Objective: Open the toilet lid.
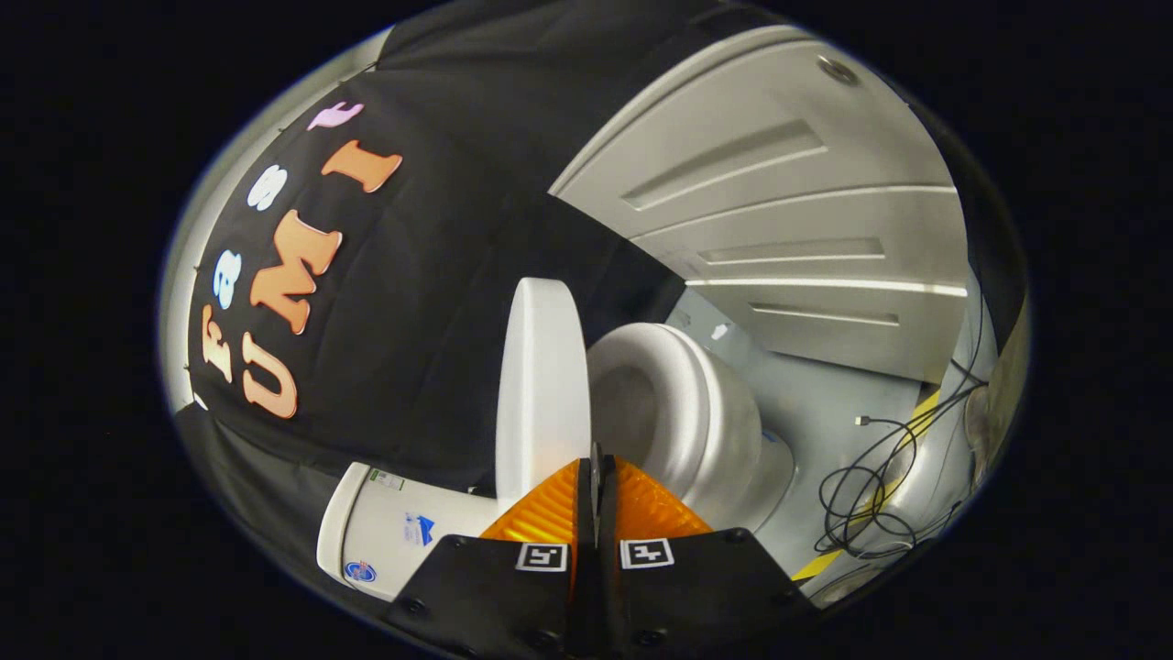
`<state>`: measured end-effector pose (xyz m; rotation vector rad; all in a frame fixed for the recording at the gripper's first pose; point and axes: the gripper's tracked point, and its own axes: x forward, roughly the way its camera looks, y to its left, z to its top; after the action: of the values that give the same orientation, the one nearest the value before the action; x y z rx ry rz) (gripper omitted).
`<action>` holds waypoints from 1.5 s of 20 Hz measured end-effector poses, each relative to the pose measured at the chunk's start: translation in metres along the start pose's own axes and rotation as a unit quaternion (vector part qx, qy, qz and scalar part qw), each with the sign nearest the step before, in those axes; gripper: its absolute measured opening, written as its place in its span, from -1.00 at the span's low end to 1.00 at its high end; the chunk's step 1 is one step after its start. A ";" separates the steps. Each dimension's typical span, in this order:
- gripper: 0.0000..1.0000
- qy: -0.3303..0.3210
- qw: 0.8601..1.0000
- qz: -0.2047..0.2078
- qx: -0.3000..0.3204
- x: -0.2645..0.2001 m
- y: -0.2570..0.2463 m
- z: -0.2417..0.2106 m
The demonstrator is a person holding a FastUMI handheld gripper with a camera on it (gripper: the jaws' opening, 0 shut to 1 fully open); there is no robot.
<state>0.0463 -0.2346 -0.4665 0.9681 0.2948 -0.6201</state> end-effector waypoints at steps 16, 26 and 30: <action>-0.85 0.002 0.977 0.092 -0.191 -0.049 0.184 -0.037; -0.86 0.008 0.950 0.142 -0.278 -0.063 0.273 -0.101; -0.86 0.007 0.945 0.144 -0.293 -0.066 0.294 -0.121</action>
<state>0.1783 0.0115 -0.3014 0.4257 0.3188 -0.2281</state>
